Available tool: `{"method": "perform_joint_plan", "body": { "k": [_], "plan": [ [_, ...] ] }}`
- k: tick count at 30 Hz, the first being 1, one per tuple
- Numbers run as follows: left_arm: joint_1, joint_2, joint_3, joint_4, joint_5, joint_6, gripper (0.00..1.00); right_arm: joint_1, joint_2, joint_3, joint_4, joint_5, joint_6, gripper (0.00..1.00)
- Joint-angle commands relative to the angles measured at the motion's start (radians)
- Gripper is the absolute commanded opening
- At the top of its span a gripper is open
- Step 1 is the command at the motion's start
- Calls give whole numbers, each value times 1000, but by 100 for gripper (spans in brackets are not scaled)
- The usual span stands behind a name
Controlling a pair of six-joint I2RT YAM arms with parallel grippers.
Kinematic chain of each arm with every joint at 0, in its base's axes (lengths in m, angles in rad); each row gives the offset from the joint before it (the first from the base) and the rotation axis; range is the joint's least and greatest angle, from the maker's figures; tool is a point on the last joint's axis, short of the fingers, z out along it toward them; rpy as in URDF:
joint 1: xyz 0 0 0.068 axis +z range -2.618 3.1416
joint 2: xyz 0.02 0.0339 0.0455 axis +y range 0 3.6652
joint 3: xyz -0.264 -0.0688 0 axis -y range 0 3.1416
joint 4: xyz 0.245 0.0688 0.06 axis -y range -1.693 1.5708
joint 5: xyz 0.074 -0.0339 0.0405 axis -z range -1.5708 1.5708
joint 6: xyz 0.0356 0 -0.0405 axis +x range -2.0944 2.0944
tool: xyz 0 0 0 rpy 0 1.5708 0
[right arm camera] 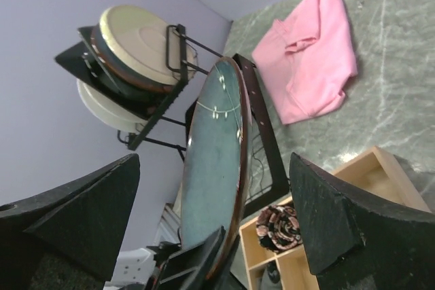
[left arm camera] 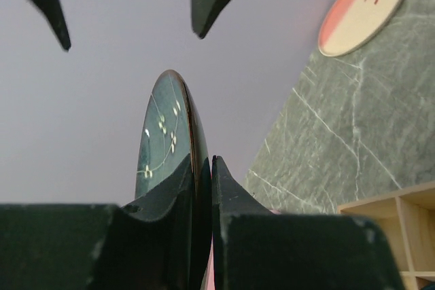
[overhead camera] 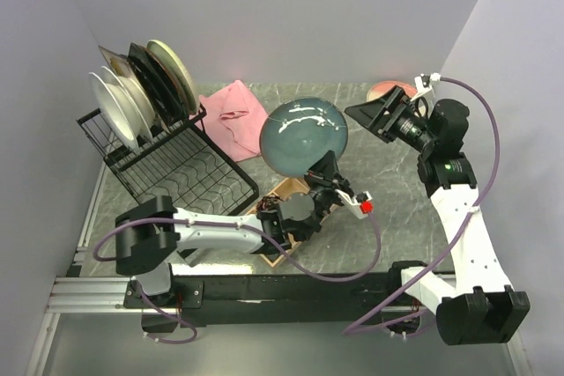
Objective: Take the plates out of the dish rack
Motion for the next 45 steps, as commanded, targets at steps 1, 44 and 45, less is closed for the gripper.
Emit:
{"method": "perform_joint_plan", "body": {
  "k": [1,44,45],
  "plan": [
    [-19,-4,36,279,13,156,1,29,24,25,-74,47,-111,95],
    [-88,101,-24,324,-89,-115,99,64,162,-55,306,95,106,0],
    [-91,85,-16,269,-93,-172,99,59,183,-44,312,116,112,0]
  ]
}}
